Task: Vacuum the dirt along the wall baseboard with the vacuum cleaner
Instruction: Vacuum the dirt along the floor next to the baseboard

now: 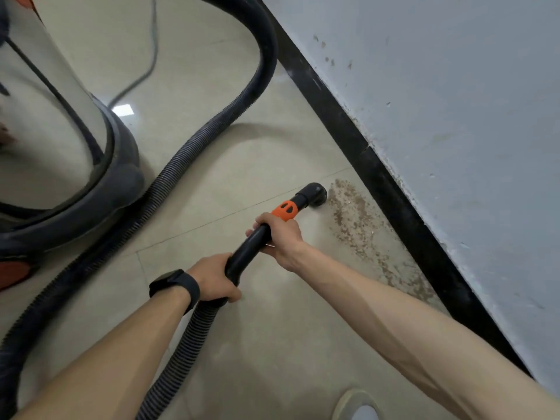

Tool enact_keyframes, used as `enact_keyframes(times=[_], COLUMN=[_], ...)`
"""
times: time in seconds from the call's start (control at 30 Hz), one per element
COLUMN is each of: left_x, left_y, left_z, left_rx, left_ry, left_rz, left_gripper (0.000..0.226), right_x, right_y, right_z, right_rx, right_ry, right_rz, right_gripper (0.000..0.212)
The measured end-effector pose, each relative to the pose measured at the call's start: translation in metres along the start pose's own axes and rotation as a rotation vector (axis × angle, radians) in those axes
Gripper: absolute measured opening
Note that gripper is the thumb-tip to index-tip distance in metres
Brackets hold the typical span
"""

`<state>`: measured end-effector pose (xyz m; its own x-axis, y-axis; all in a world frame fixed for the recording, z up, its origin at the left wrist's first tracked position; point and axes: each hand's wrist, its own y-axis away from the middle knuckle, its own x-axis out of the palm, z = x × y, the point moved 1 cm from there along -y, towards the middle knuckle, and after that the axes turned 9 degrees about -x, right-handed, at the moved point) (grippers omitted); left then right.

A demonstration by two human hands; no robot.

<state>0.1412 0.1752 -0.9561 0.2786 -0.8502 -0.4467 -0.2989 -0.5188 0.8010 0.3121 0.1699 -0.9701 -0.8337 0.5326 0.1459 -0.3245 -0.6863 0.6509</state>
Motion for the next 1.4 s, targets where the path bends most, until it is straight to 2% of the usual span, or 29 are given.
enact_keyframes(times=[0.07, 0.17, 0.5, 0.7, 0.9, 1.07, 1.4], left_x=[0.000, 0.003, 0.011, 0.013, 0.018, 0.027, 0.037], left_y=[0.002, 0.003, 0.008, 0.006, 0.000, -0.008, -0.028], left_z=[0.003, 0.005, 0.011, 0.011, -0.003, -0.018, -0.051], left_rx=[-0.009, -0.018, -0.047, -0.025, 0.035, 0.083, 0.136], left_ry=[-0.021, -0.054, -0.115, -0.092, -0.024, 0.027, 0.039], left_rz=[0.008, 0.036, 0.176, 0.091, -0.028, -0.071, -0.092], left_gripper=[0.030, 0.033, 0.030, 0.032, 0.045, 0.047, 0.048], right_x=[0.002, 0.003, -0.003, -0.001, -0.004, -0.013, -0.038], right_y=[0.004, 0.012, 0.031, 0.025, 0.012, -0.002, -0.023], right_z=[-0.001, -0.002, -0.022, -0.011, 0.002, 0.014, 0.034], right_rx=[0.015, 0.038, 0.059, 0.045, -0.042, -0.102, -0.145], right_ry=[0.013, 0.022, 0.003, 0.035, 0.109, 0.157, 0.154], right_rz=[0.022, 0.040, -0.004, -0.009, -0.098, -0.155, -0.222], right_gripper=[0.017, 0.009, 0.009, 0.010, 0.021, 0.047, 0.047])
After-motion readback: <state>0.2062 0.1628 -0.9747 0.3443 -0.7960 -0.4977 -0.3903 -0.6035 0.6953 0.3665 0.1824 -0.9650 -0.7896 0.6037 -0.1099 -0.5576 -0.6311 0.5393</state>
